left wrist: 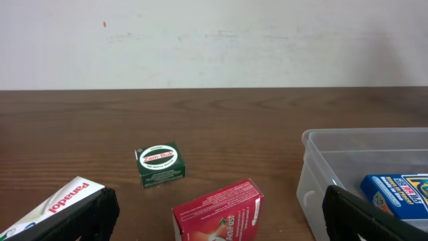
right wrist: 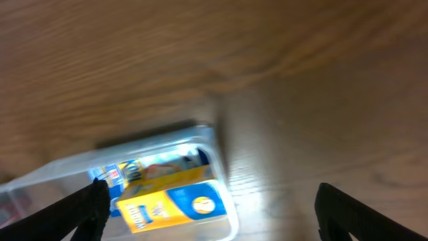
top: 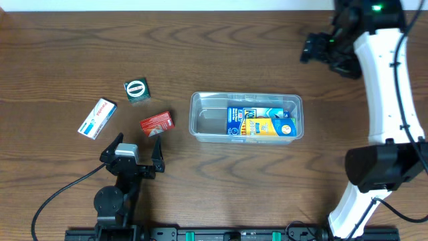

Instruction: Pack container

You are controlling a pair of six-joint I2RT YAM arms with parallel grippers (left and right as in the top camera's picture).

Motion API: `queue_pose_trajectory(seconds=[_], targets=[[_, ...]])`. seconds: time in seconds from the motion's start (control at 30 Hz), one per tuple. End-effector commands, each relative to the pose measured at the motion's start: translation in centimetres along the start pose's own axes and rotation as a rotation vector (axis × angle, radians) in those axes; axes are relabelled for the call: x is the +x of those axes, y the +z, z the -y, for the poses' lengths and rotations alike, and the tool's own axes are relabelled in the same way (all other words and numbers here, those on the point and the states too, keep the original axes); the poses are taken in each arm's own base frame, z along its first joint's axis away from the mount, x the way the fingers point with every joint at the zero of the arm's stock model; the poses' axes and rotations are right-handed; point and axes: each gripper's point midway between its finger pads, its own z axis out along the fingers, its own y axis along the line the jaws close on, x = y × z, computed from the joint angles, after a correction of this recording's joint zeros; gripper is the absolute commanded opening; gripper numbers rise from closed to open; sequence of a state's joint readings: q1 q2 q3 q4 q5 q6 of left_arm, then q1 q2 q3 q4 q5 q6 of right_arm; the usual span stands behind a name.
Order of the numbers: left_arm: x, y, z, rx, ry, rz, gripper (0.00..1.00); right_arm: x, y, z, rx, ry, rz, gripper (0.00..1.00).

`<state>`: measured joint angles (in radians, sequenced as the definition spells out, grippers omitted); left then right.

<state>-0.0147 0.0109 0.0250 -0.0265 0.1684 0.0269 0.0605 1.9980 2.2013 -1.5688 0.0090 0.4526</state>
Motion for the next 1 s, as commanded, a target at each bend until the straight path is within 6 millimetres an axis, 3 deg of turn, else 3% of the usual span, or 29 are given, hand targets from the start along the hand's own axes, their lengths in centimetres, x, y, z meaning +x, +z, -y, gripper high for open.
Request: queue_pose_trajectory(seconds=[0.0,0.3,0.5,0.7,0.83,0.97], targets=[[1.6,0.1,-0.1,-0.002,0.002,-0.044,0.98,-1.0,-0.3,2.6,0.038,0.024,0.009,0.99],[1.6,0.1,-0.1,-0.001,0.001,-0.043,0.98,-3.1,-0.5,9.4,0.127,0.162,0.04,0.99],[1.4,0.1,-0.1,-0.002,0.002,-0.037,0.98,-3.0,-0.7,13.6,0.157,0.261,0.012,0.99],[0.2,-0.1,0.0,-0.001,-0.077,-0.014,0.98,-3.2,-0.8,15.2,0.164,0.301,0.017,0.99],[-2.5,-0.7,-0.2,-0.018,-0.134,-0.019,0.98,-3.2,-0.8,15.3,0.164,0.302,0.017,0.99],[-5.0,-0.4,-1.6,-0.095,-0.165,-0.133,0.98,-3.2,-0.8,15.2,0.164,0.302,0.017,0.99]])
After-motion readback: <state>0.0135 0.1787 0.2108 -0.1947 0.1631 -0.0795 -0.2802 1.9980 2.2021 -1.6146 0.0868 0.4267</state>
